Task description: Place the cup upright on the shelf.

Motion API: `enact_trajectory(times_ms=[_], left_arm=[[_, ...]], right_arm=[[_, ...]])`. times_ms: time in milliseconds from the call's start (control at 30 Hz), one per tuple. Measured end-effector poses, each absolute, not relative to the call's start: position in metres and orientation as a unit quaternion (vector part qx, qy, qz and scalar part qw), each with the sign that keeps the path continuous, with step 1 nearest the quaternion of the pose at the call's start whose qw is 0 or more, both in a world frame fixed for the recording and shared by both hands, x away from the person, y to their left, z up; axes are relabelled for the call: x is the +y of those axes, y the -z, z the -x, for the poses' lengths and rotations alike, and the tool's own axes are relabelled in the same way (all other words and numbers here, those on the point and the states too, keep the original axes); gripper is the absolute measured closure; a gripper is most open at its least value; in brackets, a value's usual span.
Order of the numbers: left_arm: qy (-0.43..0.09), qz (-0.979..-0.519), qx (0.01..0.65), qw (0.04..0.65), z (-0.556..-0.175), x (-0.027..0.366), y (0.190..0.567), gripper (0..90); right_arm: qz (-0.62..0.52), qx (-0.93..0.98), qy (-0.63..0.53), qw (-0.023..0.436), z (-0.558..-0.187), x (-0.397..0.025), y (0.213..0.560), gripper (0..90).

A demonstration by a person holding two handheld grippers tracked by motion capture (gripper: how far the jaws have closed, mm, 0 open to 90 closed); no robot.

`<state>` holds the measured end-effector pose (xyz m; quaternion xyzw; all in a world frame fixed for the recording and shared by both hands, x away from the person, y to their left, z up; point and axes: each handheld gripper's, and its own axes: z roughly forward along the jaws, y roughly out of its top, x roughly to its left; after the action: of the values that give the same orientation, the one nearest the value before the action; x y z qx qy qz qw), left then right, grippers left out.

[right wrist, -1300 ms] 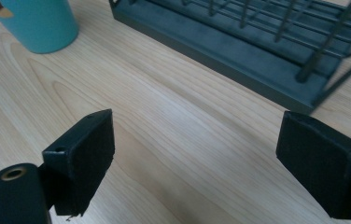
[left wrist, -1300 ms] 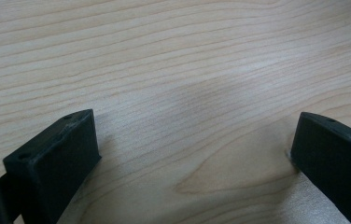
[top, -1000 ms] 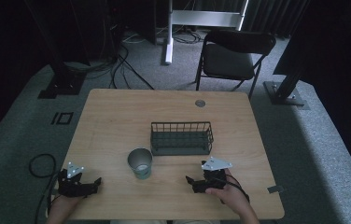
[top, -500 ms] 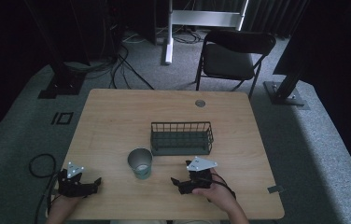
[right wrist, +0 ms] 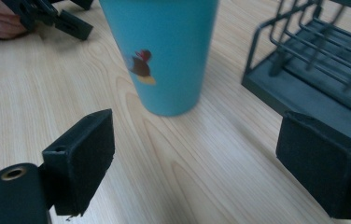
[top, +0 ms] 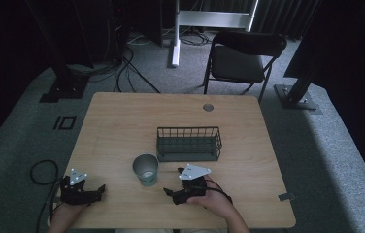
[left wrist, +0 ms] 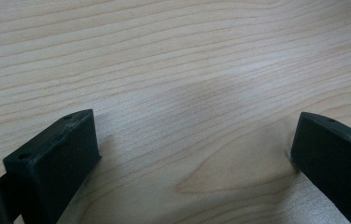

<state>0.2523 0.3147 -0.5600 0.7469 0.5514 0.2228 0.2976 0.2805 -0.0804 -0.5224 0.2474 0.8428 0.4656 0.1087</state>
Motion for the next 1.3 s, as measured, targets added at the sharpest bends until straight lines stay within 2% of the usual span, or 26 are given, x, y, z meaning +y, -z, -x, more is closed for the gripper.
enact_trajectory(times_ms=[567, 1300], left_arm=[[-0.223, -0.747, 0.551, 0.298, -0.252, 0.315, 0.560, 1.4], [-0.223, -0.746, 0.552, 0.298, -0.252, 0.315, 0.560, 1.4]], right_arm=[[-0.219, 0.845, -0.478, 0.093, -0.290, -0.041, 0.525, 11.2], [-0.212, 0.836, -0.496, 0.098, -0.310, 0.000, 0.525, 11.2]])
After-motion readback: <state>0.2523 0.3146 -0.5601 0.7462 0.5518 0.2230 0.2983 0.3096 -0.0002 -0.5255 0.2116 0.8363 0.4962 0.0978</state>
